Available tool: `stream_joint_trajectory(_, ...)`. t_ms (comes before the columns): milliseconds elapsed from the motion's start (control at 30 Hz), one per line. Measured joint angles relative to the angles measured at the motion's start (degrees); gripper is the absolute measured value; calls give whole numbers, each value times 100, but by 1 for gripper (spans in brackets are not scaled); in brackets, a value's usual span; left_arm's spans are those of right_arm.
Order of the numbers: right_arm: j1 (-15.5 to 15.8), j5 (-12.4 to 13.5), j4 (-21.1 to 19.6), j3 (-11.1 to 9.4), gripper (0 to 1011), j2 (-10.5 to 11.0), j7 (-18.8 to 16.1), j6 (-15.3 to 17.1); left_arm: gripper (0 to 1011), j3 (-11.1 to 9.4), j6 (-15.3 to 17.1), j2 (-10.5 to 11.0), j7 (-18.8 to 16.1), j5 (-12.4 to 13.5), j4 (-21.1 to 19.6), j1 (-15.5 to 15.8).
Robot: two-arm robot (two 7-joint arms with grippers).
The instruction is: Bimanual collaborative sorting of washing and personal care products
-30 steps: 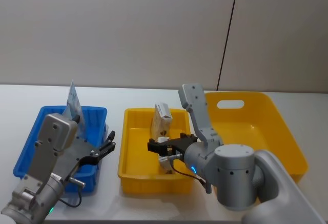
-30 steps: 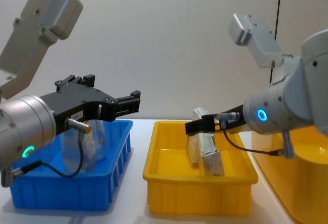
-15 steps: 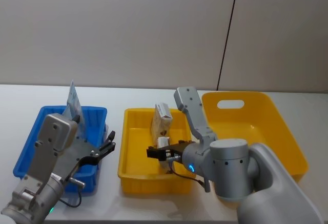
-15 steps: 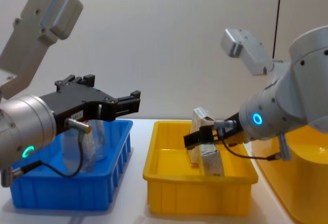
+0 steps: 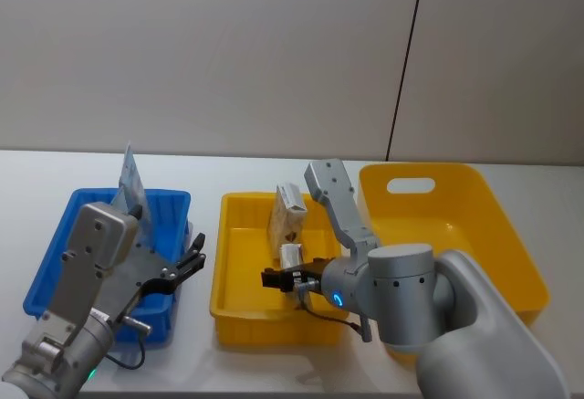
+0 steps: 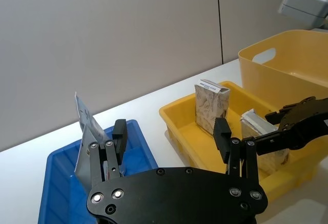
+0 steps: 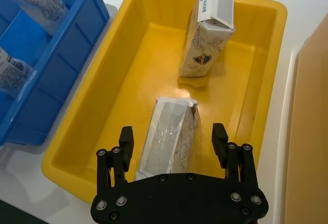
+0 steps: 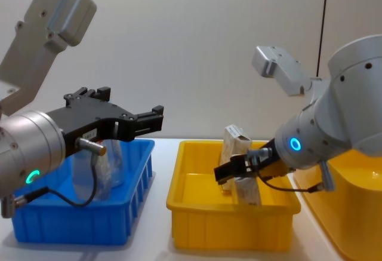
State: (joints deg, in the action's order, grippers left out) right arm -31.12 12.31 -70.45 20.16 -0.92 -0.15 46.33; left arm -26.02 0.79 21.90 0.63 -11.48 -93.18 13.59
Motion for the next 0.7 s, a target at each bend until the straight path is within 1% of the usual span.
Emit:
stream_joint_trajectory(100, -15, 0, 42, -17, 870, -4, -32, 3, 1001, 0, 0, 0, 0, 0, 0, 0)
stream_joint_trajectory(167, -21, 0, 58, -29, 832, -4, -49, 4, 1001, 0, 0, 0, 0, 0, 0, 0)
stream_joint_trajectory(200, -27, 1, 65, -35, 779, -5, -68, 4, 1001, 0, 0, 0, 0, 0, 0, 0)
stream_joint_trajectory(300, -30, 3, 72, -46, 723, -5, -90, 8, 1001, 0, 0, 0, 0, 0, 0, 0)
stream_joint_trajectory(333, -32, 3, 72, -53, 678, -5, -103, 12, 1001, 0, 0, 0, 0, 0, 0, 0)
stream_joint_trajectory(367, -33, 3, 72, -55, 664, -5, -107, 14, 1001, 0, 0, 0, 0, 0, 0, 0)
stream_joint_trajectory(467, -36, 4, 67, -70, 542, -4, -124, 40, 1001, 0, 0, 0, 0, 0, 0, 0)
stream_joint_trajectory(600, -36, 3, 34, -95, 438, -6, -126, 81, 1001, 0, 0, 0, 0, 0, 0, 0)
stream_joint_trajectory(633, -35, 1, 15, -107, 379, -10, -125, 101, 1001, 0, 0, 0, 0, 0, 0, 0)
stream_joint_trajectory(667, -33, 0, 1, -118, 345, -14, -121, 113, 1001, 0, 0, -1, 0, 0, 0, 0)
stream_joint_trajectory(700, -30, -2, -11, -128, 337, -17, -117, 122, 1001, 0, 0, 0, 0, 0, 0, 0)
